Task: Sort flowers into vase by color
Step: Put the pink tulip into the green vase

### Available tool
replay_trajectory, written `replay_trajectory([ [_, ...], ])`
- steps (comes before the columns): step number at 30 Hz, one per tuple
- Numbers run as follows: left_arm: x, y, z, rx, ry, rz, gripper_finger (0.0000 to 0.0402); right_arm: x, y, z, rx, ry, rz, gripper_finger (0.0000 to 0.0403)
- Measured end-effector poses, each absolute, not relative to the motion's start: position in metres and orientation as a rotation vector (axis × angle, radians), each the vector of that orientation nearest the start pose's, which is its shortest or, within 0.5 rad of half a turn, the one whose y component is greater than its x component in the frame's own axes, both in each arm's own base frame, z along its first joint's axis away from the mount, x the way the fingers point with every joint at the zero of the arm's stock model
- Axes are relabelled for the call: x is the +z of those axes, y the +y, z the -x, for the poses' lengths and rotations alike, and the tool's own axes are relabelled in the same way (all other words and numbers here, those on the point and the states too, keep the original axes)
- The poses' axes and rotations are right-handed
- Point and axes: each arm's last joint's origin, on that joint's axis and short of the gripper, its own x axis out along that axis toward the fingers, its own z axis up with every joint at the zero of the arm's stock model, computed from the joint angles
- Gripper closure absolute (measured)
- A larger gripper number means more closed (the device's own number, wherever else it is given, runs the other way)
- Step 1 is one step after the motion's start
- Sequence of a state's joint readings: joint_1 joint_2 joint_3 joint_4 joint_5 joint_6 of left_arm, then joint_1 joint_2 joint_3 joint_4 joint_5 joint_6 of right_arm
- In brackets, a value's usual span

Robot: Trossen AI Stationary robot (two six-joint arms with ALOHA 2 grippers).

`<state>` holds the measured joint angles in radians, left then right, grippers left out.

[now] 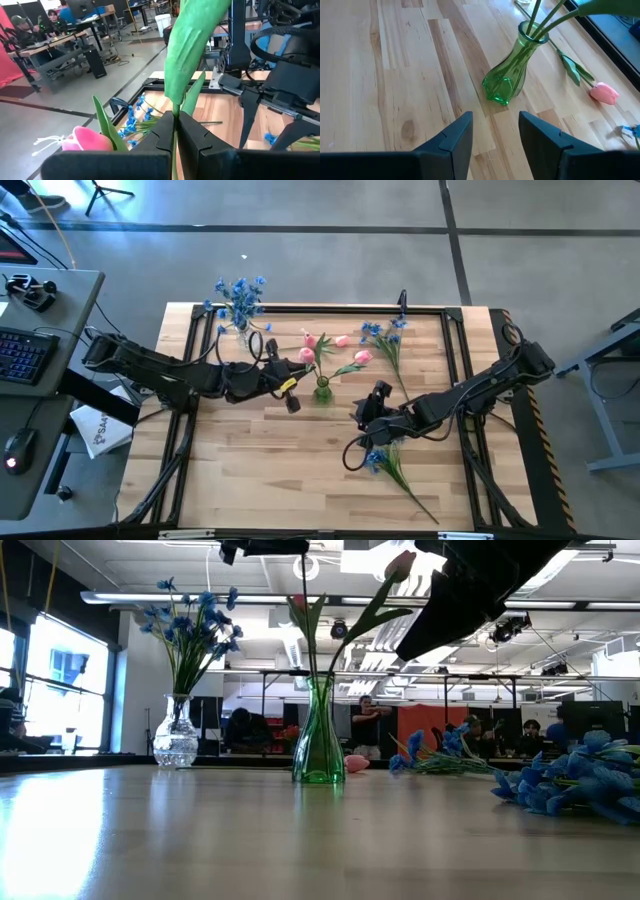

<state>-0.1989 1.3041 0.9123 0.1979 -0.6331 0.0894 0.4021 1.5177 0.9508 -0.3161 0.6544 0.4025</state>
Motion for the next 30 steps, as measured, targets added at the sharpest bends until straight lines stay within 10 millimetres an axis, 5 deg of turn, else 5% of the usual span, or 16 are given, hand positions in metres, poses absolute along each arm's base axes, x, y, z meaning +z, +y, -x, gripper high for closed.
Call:
replay_trajectory([
  [15,0.293,-0.024,-0.291,0.433,0.251,-0.075,0.0387,0.216,0.102,-0.286,-0.38,0.692,0.062,0.0249],
  [30,0.292,-0.016,-0.293,0.316,0.269,-0.019,0.0262,0.217,0.102,-0.286,-0.379,0.69,0.06,0.0249],
])
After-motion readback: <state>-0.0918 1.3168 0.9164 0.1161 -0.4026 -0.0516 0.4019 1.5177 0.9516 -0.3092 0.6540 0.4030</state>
